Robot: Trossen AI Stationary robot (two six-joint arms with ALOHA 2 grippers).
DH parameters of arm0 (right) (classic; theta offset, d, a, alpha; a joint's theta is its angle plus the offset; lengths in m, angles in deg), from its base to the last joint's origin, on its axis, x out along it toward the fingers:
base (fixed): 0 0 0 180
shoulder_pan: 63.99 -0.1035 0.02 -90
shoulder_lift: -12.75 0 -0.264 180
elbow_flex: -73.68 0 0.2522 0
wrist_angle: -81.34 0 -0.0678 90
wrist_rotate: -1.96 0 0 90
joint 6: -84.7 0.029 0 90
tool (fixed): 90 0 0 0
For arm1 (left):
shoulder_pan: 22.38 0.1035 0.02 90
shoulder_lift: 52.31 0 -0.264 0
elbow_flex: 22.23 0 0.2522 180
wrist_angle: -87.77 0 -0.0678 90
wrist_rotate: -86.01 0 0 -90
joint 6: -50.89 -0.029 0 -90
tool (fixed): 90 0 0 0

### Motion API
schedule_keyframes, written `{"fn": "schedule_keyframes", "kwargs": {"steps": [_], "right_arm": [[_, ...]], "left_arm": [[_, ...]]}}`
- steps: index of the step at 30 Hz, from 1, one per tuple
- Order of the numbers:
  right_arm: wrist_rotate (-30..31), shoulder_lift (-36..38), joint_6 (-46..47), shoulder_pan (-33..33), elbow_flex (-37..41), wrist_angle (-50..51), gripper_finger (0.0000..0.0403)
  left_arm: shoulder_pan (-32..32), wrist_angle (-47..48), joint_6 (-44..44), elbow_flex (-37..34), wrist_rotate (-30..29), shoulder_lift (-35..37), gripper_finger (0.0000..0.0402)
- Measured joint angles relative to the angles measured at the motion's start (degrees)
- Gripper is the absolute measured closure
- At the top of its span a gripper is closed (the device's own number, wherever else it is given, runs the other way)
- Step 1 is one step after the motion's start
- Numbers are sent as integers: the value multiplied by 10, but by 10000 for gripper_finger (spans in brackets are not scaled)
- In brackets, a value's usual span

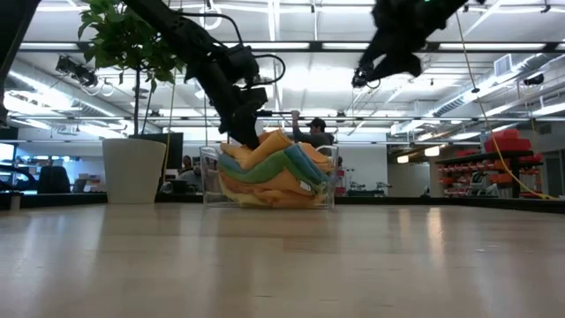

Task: Fold microfiber towels
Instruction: Put the stacked microfiber cloths into the transparent bin

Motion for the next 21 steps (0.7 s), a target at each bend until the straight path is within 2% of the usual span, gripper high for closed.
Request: {"fn": "schedule_keyframes", "kwargs": {"steps": [2, 6, 7, 11, 15, 19, 21], "right_arm": [[-1, -39, 14, -19, 0, -49, 208], [3, -137, 40, -34, 0, -151, 355], [4, -160, 44, -33, 0, -170, 377], [6, -249, 79, -12, -20, -199, 395], [0, -322, 74, 8, -53, -198, 399], [10, -367, 72, 14, -101, -199, 400], [15, -385, 68, 15, -124, -198, 400]], "left_arm": [[1, 3, 24, 0, 0, 0, 374], [2, 49, 91, 13, -1, 0, 375], [2, 62, 106, 21, -1, 0, 375], [2, 130, 172, 67, 7, 0, 375], [2, 212, 231, 108, 10, 0, 375], [2, 255, 229, 118, 3, 1, 375], [2, 244, 227, 108, -20, 1, 375]]}}
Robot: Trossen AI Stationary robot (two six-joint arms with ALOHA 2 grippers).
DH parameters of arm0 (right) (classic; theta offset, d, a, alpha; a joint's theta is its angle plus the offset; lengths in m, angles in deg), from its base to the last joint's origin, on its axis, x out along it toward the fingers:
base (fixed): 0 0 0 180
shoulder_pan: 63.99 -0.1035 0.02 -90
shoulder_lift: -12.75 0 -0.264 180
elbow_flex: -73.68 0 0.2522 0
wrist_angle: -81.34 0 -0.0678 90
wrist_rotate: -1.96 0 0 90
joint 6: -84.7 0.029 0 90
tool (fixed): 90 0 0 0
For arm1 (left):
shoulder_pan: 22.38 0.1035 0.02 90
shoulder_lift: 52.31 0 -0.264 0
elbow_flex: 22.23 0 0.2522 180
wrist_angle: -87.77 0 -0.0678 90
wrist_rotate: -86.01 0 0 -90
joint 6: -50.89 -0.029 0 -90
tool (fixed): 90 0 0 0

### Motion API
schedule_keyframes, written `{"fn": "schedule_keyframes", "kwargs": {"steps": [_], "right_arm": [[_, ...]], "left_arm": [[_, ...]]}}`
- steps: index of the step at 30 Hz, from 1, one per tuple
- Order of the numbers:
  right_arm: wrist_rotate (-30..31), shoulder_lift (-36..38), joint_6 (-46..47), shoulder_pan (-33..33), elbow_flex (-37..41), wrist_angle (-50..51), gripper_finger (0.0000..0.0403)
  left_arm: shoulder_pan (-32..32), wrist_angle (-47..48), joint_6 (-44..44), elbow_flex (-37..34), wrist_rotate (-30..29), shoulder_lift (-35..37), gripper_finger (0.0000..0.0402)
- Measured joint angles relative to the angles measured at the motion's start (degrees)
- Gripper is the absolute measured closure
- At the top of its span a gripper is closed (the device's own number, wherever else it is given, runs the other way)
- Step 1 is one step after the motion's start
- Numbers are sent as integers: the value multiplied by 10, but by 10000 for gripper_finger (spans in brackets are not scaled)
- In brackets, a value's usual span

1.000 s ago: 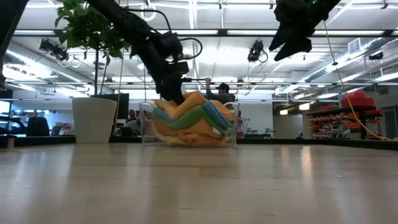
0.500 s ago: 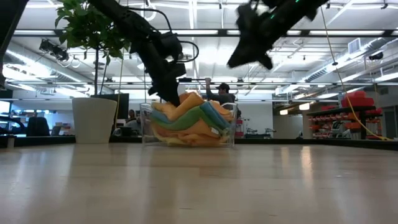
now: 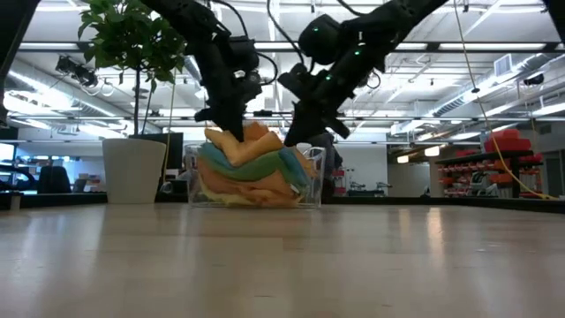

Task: Fold microfiber towels
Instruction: Put the stacked microfiber cloths into the transparent bin

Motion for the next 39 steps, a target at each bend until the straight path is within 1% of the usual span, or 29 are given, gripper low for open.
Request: {"fn": "schedule_keyframes", "kwargs": {"steps": [4, 8, 12, 16, 18, 20, 23, 25, 26, 29, 32, 34, 36, 37, 39], "right_arm": [[2, -38, -5, 11, -35, 14, 401], [-1, -82, -6, 26, -53, 44, 402], [7, -98, 4, 37, -62, 65, 402], [44, -96, -1, 42, -75, 71, 402], [72, -94, -1, 43, -88, 71, 402], [90, -94, -4, 43, -100, 71, 402], [83, -93, -15, 43, -117, 77, 402], [60, -80, -26, 41, -130, 123, 402], [61, -70, -32, 38, -135, 142, 402], [97, -35, -47, 34, -138, 189, 403], [120, -22, -51, 50, -138, 198, 403], [104, -22, -36, 73, -138, 202, 403], [58, -32, -19, 96, -138, 203, 403], [46, -37, -11, 106, -137, 205, 403], [44, -40, -3, 112, -136, 207, 398]], "left_arm": [[0, -17, 18, -17, -6, 0, 375], [0, 15, 43, -27, -5, 0, 375], [-6, 41, 44, -27, -4, 0, 375], [-15, 70, 15, -27, -6, 0, 375], [-23, 71, 0, -27, -5, 0, 375], [-28, 71, -11, -27, 11, 0, 374], [-35, 71, -15, -27, 4, 0, 375], [-35, 67, -17, -27, -7, 0, 375], [-35, 67, -19, -27, -8, 0, 375], [-34, 67, -23, -27, -9, 0, 373], [-37, 67, -35, -27, -10, 0, 375], [-41, 66, -36, -27, -10, 1, 375], [-44, 66, -36, -27, -11, 1, 375], [-44, 66, -35, -27, -10, 1, 375], [-44, 66, -34, -27, -10, 1, 372]]}}
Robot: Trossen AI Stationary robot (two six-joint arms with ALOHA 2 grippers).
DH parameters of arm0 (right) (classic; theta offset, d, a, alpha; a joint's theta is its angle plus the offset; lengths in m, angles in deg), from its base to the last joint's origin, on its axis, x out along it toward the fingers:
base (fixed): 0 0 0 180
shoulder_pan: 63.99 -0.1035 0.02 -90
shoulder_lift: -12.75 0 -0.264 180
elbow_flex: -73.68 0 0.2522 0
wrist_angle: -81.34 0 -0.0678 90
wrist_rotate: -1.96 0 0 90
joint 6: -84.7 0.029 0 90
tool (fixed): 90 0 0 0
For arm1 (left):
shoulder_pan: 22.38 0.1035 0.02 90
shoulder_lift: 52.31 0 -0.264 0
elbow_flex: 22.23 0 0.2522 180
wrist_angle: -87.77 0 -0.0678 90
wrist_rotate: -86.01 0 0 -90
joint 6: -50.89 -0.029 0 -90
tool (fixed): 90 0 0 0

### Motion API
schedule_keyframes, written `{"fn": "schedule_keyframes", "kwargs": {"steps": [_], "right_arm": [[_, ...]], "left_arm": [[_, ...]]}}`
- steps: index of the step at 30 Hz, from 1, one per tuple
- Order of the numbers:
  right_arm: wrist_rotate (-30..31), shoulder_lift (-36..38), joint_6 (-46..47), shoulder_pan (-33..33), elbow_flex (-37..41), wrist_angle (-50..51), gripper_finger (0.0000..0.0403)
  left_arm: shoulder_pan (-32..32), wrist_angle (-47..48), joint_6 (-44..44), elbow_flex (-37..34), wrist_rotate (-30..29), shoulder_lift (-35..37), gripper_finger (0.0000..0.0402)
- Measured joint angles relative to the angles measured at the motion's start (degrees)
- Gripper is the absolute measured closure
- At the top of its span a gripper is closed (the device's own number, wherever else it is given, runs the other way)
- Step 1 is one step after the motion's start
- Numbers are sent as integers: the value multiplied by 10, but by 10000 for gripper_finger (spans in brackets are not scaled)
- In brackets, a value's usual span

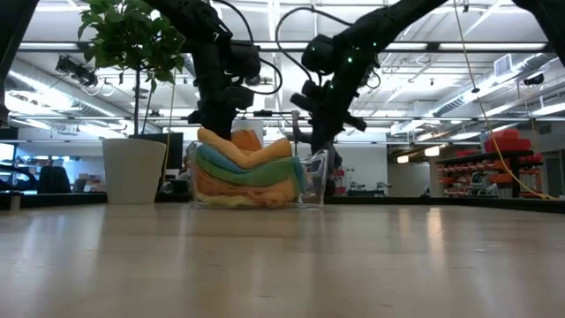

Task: Fold microfiber towels
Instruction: Put the stacked microfiber cloths into the transparent bin

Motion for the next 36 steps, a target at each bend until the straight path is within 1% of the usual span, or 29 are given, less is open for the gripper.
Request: {"fn": "schedule_keyframes", "kwargs": {"steps": [3, 6, 11, 13, 16, 19, 21, 23, 27, 28, 31, 36], "right_arm": [[-14, 3, 9, 3, -2, -12, 370], [-50, 3, 16, 7, -2, -8, 323], [-53, 0, 18, 7, -1, 2, 243], [-55, 0, 21, 7, 7, -2, 225], [-58, 0, 33, 7, 32, 2, 217], [-68, 0, 47, 3, 63, -3, 227], [-70, 0, 56, -6, 79, -7, 249], [-70, 1, 58, -18, 83, -1, 287], [-59, 3, 69, -48, 83, 11, 381], [-59, 5, 75, -56, 83, 26, 389], [-42, 15, 102, -88, 84, 75, 389], [8, 43, 158, -156, 85, 158, 393]], "left_arm": [[0, 0, 3, 0, 1, 0, 371], [0, 0, 4, 0, 2, 0, 375], [0, 0, 7, 0, 2, 0, 371], [0, 0, 7, 0, 2, 0, 369], [0, 0, 8, 0, 2, 0, 374], [0, 0, 12, 0, 2, 1, 375], [0, -3, 19, 0, 4, 1, 373], [-3, -3, 22, 0, 9, 1, 369], [-29, 2, 44, 0, 26, 1, 375], [-39, 2, 55, 0, 30, 1, 375], [-73, 0, 88, 0, 24, 1, 375], [-141, -21, 144, -1, -5, 16, 375]]}}
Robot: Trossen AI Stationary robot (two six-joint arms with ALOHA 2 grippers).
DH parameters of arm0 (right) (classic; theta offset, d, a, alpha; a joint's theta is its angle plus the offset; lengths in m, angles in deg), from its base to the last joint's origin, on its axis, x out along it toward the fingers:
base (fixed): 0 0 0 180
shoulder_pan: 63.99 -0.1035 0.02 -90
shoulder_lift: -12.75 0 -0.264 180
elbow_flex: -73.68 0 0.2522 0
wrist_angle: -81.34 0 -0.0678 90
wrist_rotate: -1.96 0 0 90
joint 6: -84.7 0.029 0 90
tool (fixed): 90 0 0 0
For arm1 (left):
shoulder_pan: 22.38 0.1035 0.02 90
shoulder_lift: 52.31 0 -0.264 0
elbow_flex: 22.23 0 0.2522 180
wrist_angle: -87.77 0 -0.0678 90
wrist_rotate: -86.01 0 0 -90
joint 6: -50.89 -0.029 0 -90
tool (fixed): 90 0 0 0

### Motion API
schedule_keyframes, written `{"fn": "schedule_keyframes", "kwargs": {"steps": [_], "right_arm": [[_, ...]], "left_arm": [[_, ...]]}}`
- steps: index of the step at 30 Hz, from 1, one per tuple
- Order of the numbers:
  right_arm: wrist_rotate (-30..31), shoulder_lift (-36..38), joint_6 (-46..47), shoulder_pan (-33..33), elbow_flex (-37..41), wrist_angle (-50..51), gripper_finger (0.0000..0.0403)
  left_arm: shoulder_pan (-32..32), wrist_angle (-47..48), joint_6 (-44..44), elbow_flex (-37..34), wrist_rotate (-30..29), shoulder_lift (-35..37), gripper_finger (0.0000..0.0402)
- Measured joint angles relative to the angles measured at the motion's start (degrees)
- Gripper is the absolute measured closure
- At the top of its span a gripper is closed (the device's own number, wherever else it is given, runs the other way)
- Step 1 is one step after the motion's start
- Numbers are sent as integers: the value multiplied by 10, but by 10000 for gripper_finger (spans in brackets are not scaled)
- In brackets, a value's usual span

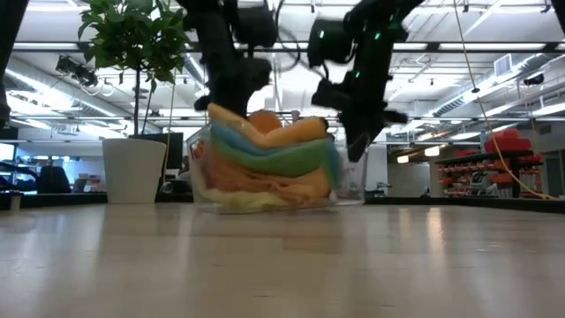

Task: Fold microfiber towels
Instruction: Put the stacked microfiber cloths into the transparent bin

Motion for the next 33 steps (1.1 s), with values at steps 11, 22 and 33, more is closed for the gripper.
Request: {"fn": "schedule_keyframes", "kwargs": {"steps": [11, 22, 33], "right_arm": [[37, 50, 263, -194, 58, 35, 396], [54, 49, 638, -380, 83, -31, 395], [85, 50, 653, -404, 69, -49, 265]], "left_arm": [[-180, -62, 130, -32, -91, 35, 375], [-263, -178, 235, -136, -91, 62, 375], [-275, -190, 220, -136, -101, 63, 375]]}}
